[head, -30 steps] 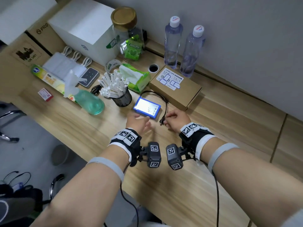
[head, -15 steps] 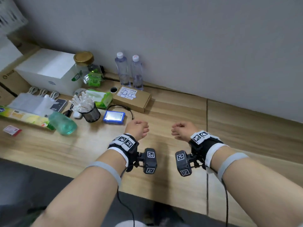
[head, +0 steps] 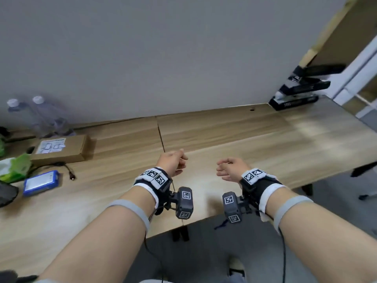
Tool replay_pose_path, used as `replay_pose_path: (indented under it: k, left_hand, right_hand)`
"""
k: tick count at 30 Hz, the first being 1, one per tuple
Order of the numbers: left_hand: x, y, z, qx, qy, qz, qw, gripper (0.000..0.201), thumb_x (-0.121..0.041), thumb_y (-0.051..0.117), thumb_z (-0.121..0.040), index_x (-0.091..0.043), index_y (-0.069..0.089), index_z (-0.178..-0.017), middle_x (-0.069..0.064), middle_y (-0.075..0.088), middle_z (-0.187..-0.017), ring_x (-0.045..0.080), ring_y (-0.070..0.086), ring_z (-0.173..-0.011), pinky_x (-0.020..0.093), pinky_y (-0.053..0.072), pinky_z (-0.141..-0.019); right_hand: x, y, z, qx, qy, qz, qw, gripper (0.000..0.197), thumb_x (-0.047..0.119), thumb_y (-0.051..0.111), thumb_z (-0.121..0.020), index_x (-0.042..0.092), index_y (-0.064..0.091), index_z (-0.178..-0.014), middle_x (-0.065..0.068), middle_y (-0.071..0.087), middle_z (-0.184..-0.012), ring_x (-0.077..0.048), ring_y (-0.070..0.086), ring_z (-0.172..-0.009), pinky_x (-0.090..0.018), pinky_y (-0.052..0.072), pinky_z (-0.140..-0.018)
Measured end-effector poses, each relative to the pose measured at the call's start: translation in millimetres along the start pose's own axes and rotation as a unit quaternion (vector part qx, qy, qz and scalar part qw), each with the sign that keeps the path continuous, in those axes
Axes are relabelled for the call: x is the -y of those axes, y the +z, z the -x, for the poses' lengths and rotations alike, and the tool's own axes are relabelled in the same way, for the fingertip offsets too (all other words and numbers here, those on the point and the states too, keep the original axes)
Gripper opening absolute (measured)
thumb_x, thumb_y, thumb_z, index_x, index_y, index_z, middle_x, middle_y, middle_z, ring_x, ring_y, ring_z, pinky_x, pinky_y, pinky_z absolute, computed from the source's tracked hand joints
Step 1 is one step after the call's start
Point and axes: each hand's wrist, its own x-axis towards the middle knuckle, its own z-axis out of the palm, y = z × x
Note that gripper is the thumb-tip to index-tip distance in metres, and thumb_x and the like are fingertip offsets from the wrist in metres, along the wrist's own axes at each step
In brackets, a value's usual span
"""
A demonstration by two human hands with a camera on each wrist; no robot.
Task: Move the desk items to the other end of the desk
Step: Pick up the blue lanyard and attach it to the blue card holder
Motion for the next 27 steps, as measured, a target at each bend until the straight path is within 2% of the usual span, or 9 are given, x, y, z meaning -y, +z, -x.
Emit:
replay_pose_path:
  k: [8, 12, 14, 16, 18, 20, 22, 25, 27]
  left_hand:
    - [30, 208, -12, 0.089, -0.075, -0.088, 0.989, 0.023, -0.019, 0.048, -0.1, -0.015, 0.057, -0.08, 0.0, 0.056, -0.07, 0.013, 0.055, -0.063, 0.025, 0.043, -0.062]
    - [60, 267, -11, 0.102, -0.128, -0.09, 0.982, 0.017, -0.019, 0.053, -0.099, -0.014, 0.06, -0.085, 0.001, 0.062, -0.074, 0.016, 0.06, -0.066, 0.025, 0.045, -0.063]
    - [71, 273, -10, 0.084, -0.152, -0.089, 0.981, 0.016, -0.02, 0.053, -0.099, -0.014, 0.061, -0.087, 0.001, 0.063, -0.075, 0.016, 0.06, -0.067, 0.025, 0.044, -0.063]
    - [81, 266, -9, 0.052, -0.176, -0.089, 0.979, 0.017, -0.021, 0.053, -0.1, -0.013, 0.062, -0.087, 0.001, 0.064, -0.076, 0.015, 0.061, -0.065, 0.025, 0.043, -0.063]
    - [94, 251, -7, 0.016, -0.204, -0.081, 0.975, 0.02, -0.024, 0.052, -0.1, -0.012, 0.063, -0.089, 0.0, 0.064, -0.076, 0.013, 0.062, -0.061, 0.025, 0.045, -0.062]
    - [111, 235, -6, 0.002, -0.245, -0.085, 0.966, 0.024, -0.028, 0.05, -0.101, -0.013, 0.065, -0.09, -0.001, 0.065, -0.077, 0.012, 0.059, -0.062, 0.026, 0.044, -0.063]
    - [133, 223, -2, 0.014, -0.298, -0.088, 0.95, 0.028, -0.031, 0.047, -0.102, -0.013, 0.065, -0.091, 0.0, 0.065, -0.083, 0.014, 0.056, -0.067, 0.028, 0.044, -0.062]
    - [166, 214, 1, 0.027, -0.354, -0.022, 0.934, 0.027, -0.037, 0.051, -0.1, -0.011, 0.055, -0.098, 0.008, 0.068, -0.098, 0.021, 0.064, -0.082, 0.034, 0.05, -0.071]
    - [186, 213, 1, -0.02, -0.341, 0.101, 0.934, 0.025, -0.035, 0.055, -0.098, -0.011, 0.05, -0.103, 0.014, 0.065, -0.107, 0.027, 0.066, -0.099, 0.04, 0.054, -0.086]
  right_hand:
    - [-118, -182, -18, -0.041, 0.066, -0.054, 0.995, 0.014, 0.006, 0.051, -0.093, 0.011, 0.064, -0.095, -0.007, 0.069, -0.085, -0.02, 0.066, -0.068, -0.029, 0.051, -0.064]
    - [-168, -230, -32, -0.016, 0.1, -0.049, 0.994, 0.013, 0.008, 0.054, -0.092, 0.015, 0.064, -0.087, -0.006, 0.07, -0.084, -0.021, 0.065, -0.067, -0.037, 0.056, -0.07]
    - [-183, -233, -39, 0.009, 0.111, -0.048, 0.993, 0.014, 0.007, 0.055, -0.092, 0.012, 0.065, -0.083, -0.01, 0.07, -0.084, -0.024, 0.064, -0.066, -0.046, 0.056, -0.083]
    - [-193, -224, -43, 0.051, 0.121, -0.042, 0.991, 0.014, 0.008, 0.054, -0.093, 0.011, 0.066, -0.085, -0.01, 0.07, -0.083, -0.024, 0.064, -0.066, -0.045, 0.056, -0.086]
    - [-200, -209, -44, 0.095, 0.128, -0.035, 0.987, 0.013, 0.011, 0.054, -0.093, 0.01, 0.067, -0.091, -0.008, 0.07, -0.087, -0.022, 0.064, -0.066, -0.035, 0.058, -0.075]
    - [-206, -195, -45, 0.132, 0.142, -0.015, 0.981, 0.016, 0.013, 0.053, -0.094, 0.009, 0.067, -0.1, -0.007, 0.07, -0.093, -0.02, 0.065, -0.069, -0.019, 0.052, -0.051]
    - [-215, -179, -47, 0.151, 0.152, -0.002, 0.977, 0.018, 0.013, 0.054, -0.093, 0.01, 0.067, -0.106, -0.007, 0.071, -0.097, -0.021, 0.066, -0.073, -0.016, 0.046, -0.044]
    - [-231, -149, -51, 0.161, 0.161, -0.007, 0.974, 0.026, 0.013, 0.058, -0.092, 0.015, 0.061, -0.118, -0.005, 0.069, -0.097, -0.024, 0.069, -0.077, -0.031, 0.058, -0.066]
    - [-239, -129, -54, 0.158, 0.16, -0.015, 0.974, 0.034, 0.013, 0.057, -0.093, 0.019, 0.053, -0.126, -0.008, 0.067, -0.103, -0.027, 0.068, -0.079, -0.04, 0.056, -0.079]
